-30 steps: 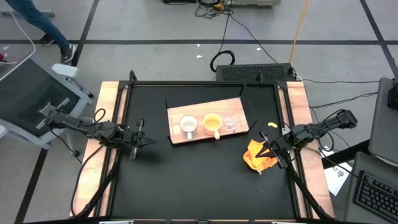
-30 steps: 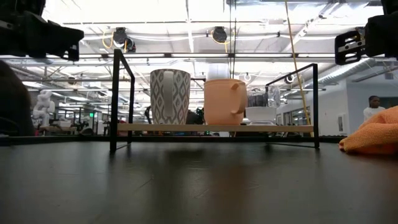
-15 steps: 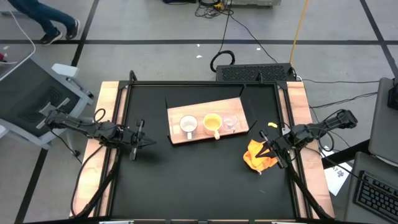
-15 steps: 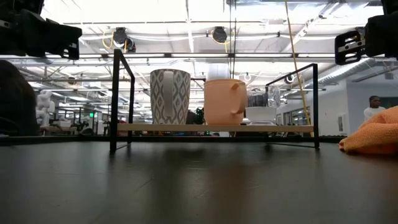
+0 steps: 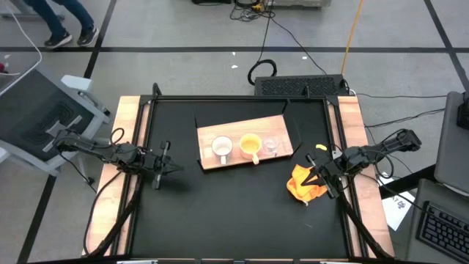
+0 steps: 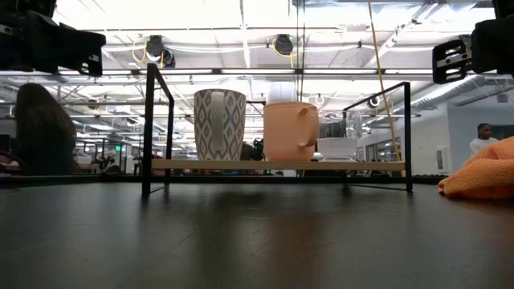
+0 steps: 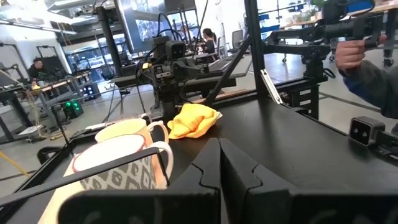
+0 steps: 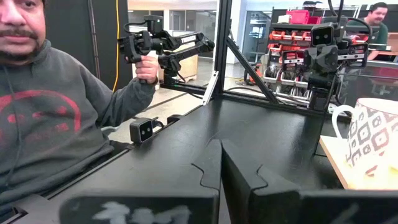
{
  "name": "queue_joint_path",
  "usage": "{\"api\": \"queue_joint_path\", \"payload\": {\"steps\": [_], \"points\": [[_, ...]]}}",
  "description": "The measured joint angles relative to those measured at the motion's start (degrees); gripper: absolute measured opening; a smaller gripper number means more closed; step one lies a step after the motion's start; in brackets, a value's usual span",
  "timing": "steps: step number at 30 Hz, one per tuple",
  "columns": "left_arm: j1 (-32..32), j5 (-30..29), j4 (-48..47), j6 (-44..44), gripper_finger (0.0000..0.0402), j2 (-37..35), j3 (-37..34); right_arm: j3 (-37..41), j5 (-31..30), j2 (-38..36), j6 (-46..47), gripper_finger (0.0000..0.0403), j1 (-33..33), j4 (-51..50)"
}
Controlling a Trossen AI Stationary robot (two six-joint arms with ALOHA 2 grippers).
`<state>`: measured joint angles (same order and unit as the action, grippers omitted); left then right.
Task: Stack small to large cups/mugs on shelf
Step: Return to Home Position
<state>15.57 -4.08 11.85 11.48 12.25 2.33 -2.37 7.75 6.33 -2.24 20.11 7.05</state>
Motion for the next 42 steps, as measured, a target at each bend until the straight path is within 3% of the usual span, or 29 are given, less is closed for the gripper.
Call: {"api": "queue_joint_path", "payload": {"steps": [10, 22, 32, 42], "points": [[0.01, 2.64, 0.43, -0.27, 0.0019, 0.0, 0.0, 0.0, 0.0, 0.0, -0.15, 0.0, -0.01, 0.0], [0.0, 2.62, 0.41, -0.06, 0.0003, 0.0, 0.0, 0.0, 0.02, 0.02, -0.02, 0.0, 0.0, -0.43], [0.0, 2.6, 0.38, -0.02, 0.0026, 0.0, 0.0, 0.0, -0.04, 0.0, -0.44, 0.0, -0.01, 0.0], [0.0, 2.56, 0.38, 0.01, 0.0003, 0.0, 0.0, 0.0, -0.07, 0.02, 0.01, 0.0, -0.01, 0.0]]}}
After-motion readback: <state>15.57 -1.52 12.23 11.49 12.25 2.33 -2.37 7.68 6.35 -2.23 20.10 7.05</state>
